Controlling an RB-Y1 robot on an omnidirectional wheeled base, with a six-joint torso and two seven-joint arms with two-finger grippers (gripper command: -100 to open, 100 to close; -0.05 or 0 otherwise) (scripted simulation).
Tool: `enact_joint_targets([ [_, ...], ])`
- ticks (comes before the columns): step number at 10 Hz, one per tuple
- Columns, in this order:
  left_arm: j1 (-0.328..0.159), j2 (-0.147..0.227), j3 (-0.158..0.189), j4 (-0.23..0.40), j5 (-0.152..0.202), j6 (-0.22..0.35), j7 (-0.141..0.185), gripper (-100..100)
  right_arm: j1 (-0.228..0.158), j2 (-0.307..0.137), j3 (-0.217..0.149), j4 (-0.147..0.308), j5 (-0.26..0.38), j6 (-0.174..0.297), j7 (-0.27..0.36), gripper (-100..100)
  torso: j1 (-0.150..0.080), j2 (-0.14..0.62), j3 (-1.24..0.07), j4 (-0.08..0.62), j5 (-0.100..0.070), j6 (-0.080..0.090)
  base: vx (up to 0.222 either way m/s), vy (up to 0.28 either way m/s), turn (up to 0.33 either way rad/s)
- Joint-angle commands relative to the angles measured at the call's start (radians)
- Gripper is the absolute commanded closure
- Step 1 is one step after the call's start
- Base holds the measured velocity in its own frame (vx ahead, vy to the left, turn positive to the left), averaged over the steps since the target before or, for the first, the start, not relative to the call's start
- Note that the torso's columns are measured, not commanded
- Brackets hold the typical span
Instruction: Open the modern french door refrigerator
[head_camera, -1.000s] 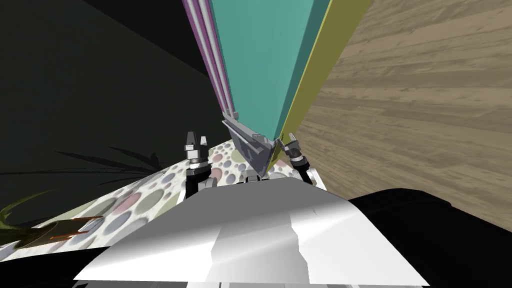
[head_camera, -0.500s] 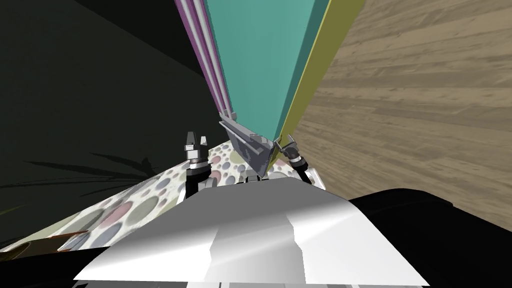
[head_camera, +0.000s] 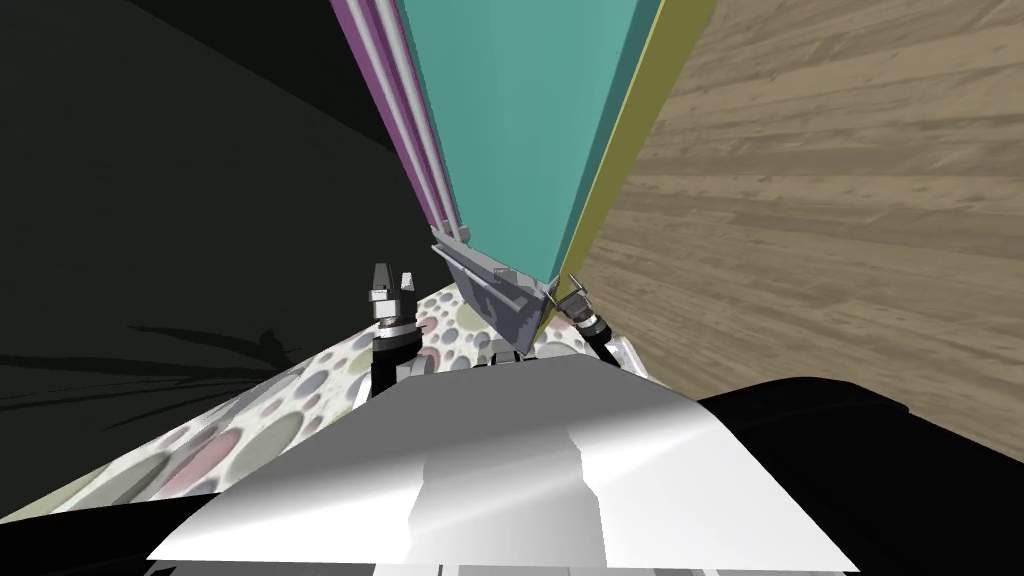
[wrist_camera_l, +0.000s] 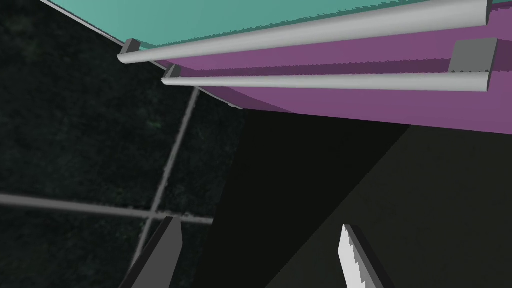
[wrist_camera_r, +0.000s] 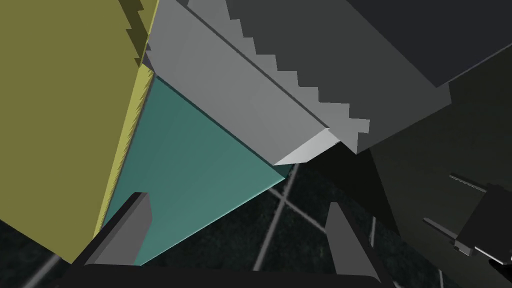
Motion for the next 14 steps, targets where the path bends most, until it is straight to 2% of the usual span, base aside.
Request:
enact_joint_targets([
  [1, 0.000, 0.000, 0.000, 0.000, 0.000, 0.000, 0.000, 0, -0.018, -0.002, -0.011, 0.053, 0.052, -0.050, 0.079, -100, -0.001, 0.000, 0.000, 0.000, 0.000, 0.000, 0.032, 0.055, -0.162],
  [2, 0.000, 0.000, 0.000, 0.000, 0.000, 0.000, 0.000, 0, -0.018, -0.002, -0.011, 0.053, 0.052, -0.050, 0.107, -100, 0.000, 0.000, 0.000, 0.000, 0.000, 0.000, 0.026, 0.051, -0.071],
  [3, 0.000, 0.000, 0.000, 0.000, 0.000, 0.000, 0.000, 0, -0.028, 0.000, -0.016, 0.086, 0.087, -0.080, 0.136, -100, 0.000, 0.000, 0.000, 0.000, 0.000, 0.000, 0.028, 0.060, -0.155],
  [4, 0.000, 0.000, 0.000, 0.000, 0.000, 0.000, 0.000, 0, -0.028, 0.000, -0.016, 0.086, 0.087, -0.080, 0.167, -100, 0.001, 0.000, 0.000, 0.000, 0.000, 0.000, 0.028, 0.049, -0.070],
  [5, 0.000, 0.000, 0.000, 0.000, 0.000, 0.000, 0.000, 0, -0.038, 0.003, -0.019, 0.119, 0.121, -0.110, 0.196, -100, 0.000, 0.000, 0.000, 0.000, 0.000, -0.001, 0.040, 0.047, -0.126],
  [6, 0.000, 0.000, 0.000, 0.000, 0.000, 0.000, 0.000, 0, -0.038, 0.003, -0.019, 0.119, 0.121, -0.110, 0.224, -100, 0.000, -0.001, -0.001, 0.000, 0.000, 0.000, 0.029, 0.051, -0.068],
  [7, 0.000, 0.000, 0.000, 0.000, 0.000, 0.000, 0.000, 0, -0.048, 0.006, -0.023, 0.153, 0.154, -0.141, 0.253, -100, 0.000, 0.000, 0.000, 0.000, 0.000, 0.000, 0.023, 0.057, -0.120],
  [8, 0.000, 0.000, 0.000, 0.000, 0.000, 0.000, 0.000, 0, -0.048, 0.006, -0.023, 0.153, 0.154, -0.141, 0.283, -100, 0.000, 0.000, 0.000, 0.000, 0.000, 0.000, 0.019, 0.049, -0.082],
  [9, 0.000, 0.000, 0.000, 0.000, 0.000, 0.000, 0.000, 0, -0.059, 0.009, -0.026, 0.186, 0.185, -0.170, 0.311, -100, 0.000, 0.000, 0.000, 0.000, 0.000, 0.000, 0.034, 0.051, -0.157],
  [10, 0.000, 0.000, 0.000, 0.000, 0.000, 0.000, 0.000, 0, -0.059, 0.009, -0.026, 0.186, 0.185, -0.170, 0.337, -100, 0.001, -0.001, -0.001, -0.001, 0.000, -0.001, 0.024, 0.042, -0.076],
  [11, 0.000, 0.000, 0.000, 0.000, 0.000, 0.000, 0.000, 0, -0.069, 0.013, -0.028, 0.219, 0.215, -0.199, 0.365, -100, 0.002, -0.002, -0.001, -0.001, 0.000, -0.003, 0.024, 0.052, -0.125],
  [12, 0.000, 0.000, 0.000, 0.000, 0.000, 0.000, 0.000, 0, -0.069, 0.013, -0.028, 0.219, 0.215, -0.199, 0.390, -100, 0.003, -0.003, -0.002, -0.002, 0.000, -0.002, 0.024, 0.040, -0.072],
  [13, 0.000, 0.000, 0.000, 0.000, 0.000, 0.000, 0.000, 0, -0.080, 0.015, -0.031, 0.252, 0.244, -0.228, 0.419, -100, 0.003, -0.003, -0.002, -0.002, 0.000, -0.004, 0.022, 0.042, -0.091],
  [14, 0.000, 0.000, 0.000, 0.000, 0.000, 0.000, 0.000, 0, -0.080, 0.015, -0.031, 0.252, 0.244, -0.228, 0.447, -100, 0.005, -0.004, -0.002, -0.003, 0.000, -0.004, 0.018, 0.029, -0.087],
])
